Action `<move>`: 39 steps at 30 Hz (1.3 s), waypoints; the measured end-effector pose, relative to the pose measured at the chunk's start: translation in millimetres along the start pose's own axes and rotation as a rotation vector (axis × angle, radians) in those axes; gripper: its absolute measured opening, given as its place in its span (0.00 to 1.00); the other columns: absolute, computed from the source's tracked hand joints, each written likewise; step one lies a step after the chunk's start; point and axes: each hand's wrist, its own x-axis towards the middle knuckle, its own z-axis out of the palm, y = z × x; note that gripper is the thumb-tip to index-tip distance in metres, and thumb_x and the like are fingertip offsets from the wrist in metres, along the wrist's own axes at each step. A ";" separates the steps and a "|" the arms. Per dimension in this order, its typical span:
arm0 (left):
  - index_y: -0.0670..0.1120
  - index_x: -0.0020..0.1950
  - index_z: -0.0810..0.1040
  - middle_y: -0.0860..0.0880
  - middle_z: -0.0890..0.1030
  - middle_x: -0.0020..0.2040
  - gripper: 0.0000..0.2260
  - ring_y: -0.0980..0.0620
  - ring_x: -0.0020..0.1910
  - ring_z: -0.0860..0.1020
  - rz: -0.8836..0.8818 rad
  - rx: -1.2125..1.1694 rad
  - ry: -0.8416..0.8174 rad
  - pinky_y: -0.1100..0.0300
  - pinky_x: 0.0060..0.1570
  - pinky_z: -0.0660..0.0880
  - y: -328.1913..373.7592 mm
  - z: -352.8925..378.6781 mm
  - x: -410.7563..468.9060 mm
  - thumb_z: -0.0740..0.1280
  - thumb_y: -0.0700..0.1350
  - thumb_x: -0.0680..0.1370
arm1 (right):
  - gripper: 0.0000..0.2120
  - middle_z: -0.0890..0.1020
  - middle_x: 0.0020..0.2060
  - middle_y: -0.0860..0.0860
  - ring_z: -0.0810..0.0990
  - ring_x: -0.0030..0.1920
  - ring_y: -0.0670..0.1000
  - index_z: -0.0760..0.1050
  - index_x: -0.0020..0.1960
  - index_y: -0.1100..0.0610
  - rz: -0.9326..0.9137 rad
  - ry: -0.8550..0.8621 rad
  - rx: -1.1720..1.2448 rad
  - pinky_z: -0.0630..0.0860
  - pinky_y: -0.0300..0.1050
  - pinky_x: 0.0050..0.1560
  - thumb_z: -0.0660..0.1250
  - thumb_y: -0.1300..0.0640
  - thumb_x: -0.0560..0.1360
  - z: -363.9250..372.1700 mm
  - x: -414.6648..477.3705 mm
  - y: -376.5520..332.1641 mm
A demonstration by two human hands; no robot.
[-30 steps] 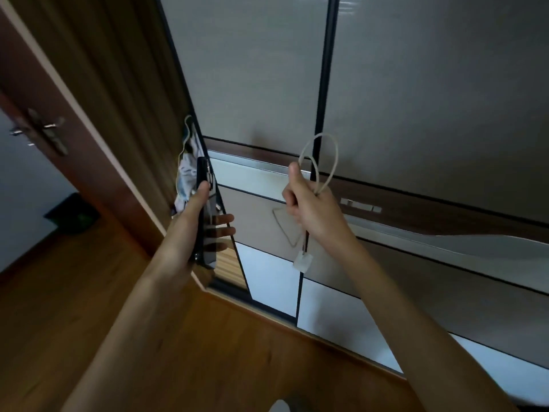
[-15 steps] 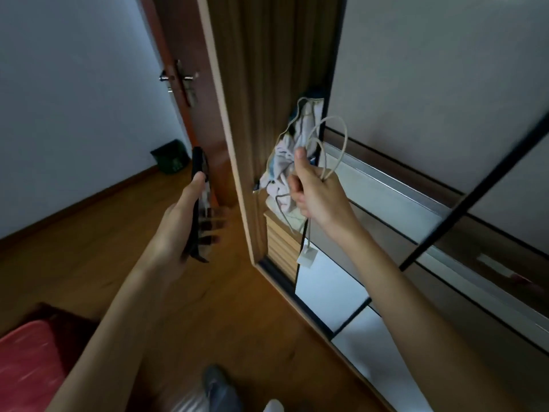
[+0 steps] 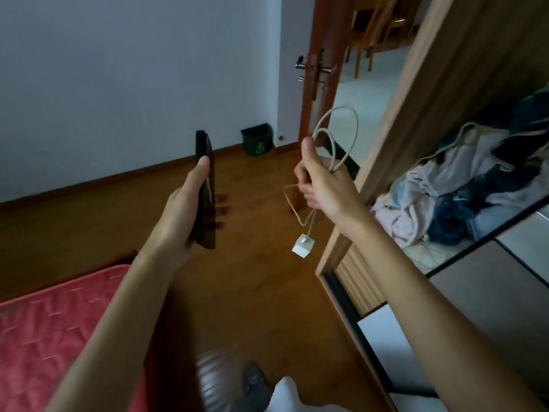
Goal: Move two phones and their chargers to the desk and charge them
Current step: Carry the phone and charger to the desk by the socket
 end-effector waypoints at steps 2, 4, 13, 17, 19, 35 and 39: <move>0.51 0.75 0.68 0.49 0.87 0.51 0.36 0.47 0.49 0.86 0.002 -0.018 0.049 0.51 0.44 0.80 5.0 -30.7 9.9 0.63 0.70 0.74 | 0.25 0.66 0.24 0.47 0.63 0.23 0.46 0.69 0.35 0.56 0.004 -0.032 0.004 0.59 0.41 0.25 0.52 0.41 0.83 31.2 24.0 -5.1; 0.51 0.75 0.69 0.49 0.87 0.50 0.35 0.48 0.49 0.86 0.003 -0.029 0.099 0.51 0.45 0.80 8.2 -55.2 17.3 0.63 0.70 0.74 | 0.26 0.66 0.25 0.49 0.63 0.23 0.46 0.69 0.36 0.58 0.006 -0.058 0.005 0.59 0.40 0.25 0.52 0.40 0.83 56.1 43.5 -9.3; 0.52 0.74 0.68 0.46 0.86 0.55 0.31 0.46 0.53 0.85 -0.030 -0.095 0.282 0.50 0.50 0.81 18.5 -153.0 49.5 0.61 0.68 0.77 | 0.27 0.66 0.23 0.47 0.63 0.22 0.45 0.69 0.32 0.55 -0.013 -0.246 0.015 0.60 0.37 0.23 0.54 0.38 0.82 164.2 136.5 -10.6; 0.50 0.76 0.66 0.44 0.86 0.55 0.32 0.43 0.54 0.84 -0.034 -0.109 0.339 0.48 0.50 0.78 22.2 -181.0 74.9 0.60 0.67 0.78 | 0.28 0.66 0.23 0.47 0.63 0.23 0.46 0.69 0.31 0.53 -0.026 -0.331 0.009 0.61 0.38 0.24 0.53 0.36 0.81 198.0 180.8 -8.1; 0.50 0.76 0.66 0.44 0.86 0.55 0.32 0.42 0.54 0.84 -0.037 -0.117 0.359 0.48 0.50 0.78 26.3 -193.3 93.0 0.60 0.67 0.77 | 0.27 0.66 0.23 0.46 0.63 0.23 0.46 0.69 0.30 0.52 -0.036 -0.361 0.020 0.60 0.38 0.23 0.53 0.37 0.81 212.3 205.8 -8.4; 0.52 0.74 0.68 0.44 0.86 0.55 0.33 0.44 0.53 0.85 0.004 -0.139 0.525 0.52 0.45 0.80 103.8 -271.6 283.7 0.61 0.69 0.74 | 0.28 0.65 0.24 0.48 0.62 0.24 0.46 0.71 0.37 0.61 -0.116 -0.543 0.026 0.62 0.35 0.26 0.53 0.40 0.83 314.2 452.2 -32.5; 0.52 0.73 0.69 0.45 0.86 0.53 0.37 0.45 0.52 0.85 0.004 -0.160 0.581 0.52 0.45 0.80 113.1 -302.6 315.5 0.63 0.71 0.69 | 0.27 0.65 0.23 0.46 0.62 0.23 0.45 0.68 0.33 0.56 -0.064 -0.560 0.034 0.64 0.32 0.24 0.54 0.38 0.82 345.5 502.5 -31.1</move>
